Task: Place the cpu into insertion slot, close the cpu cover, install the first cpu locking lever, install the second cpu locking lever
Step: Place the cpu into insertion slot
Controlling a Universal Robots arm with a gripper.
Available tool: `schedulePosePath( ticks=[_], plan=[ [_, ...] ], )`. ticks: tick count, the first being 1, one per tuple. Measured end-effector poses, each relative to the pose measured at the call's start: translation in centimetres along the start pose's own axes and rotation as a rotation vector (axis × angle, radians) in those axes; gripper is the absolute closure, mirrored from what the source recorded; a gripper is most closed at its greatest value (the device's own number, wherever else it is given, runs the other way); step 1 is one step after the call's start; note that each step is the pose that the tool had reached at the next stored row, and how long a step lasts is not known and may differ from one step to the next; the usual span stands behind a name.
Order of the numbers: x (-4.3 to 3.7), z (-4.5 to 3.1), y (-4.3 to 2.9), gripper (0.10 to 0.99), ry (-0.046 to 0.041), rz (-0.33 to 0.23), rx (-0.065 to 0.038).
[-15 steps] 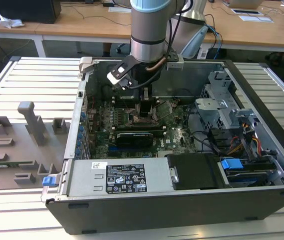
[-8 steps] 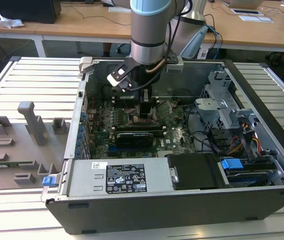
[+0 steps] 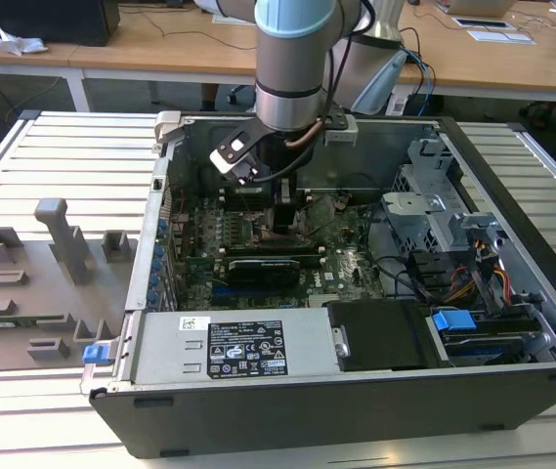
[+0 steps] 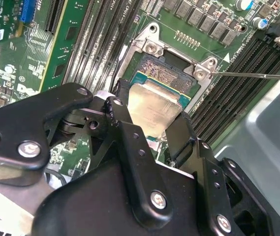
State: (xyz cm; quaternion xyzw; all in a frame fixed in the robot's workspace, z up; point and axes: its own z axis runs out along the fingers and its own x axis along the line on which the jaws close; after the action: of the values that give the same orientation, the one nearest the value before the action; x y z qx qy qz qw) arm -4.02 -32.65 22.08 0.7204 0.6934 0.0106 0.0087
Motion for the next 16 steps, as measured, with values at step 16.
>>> schedulePosePath(
  ticks=[16],
  plan=[
    [0.4,1.46,-0.33,0.545,0.0032,-0.012,0.0]
  ],
)
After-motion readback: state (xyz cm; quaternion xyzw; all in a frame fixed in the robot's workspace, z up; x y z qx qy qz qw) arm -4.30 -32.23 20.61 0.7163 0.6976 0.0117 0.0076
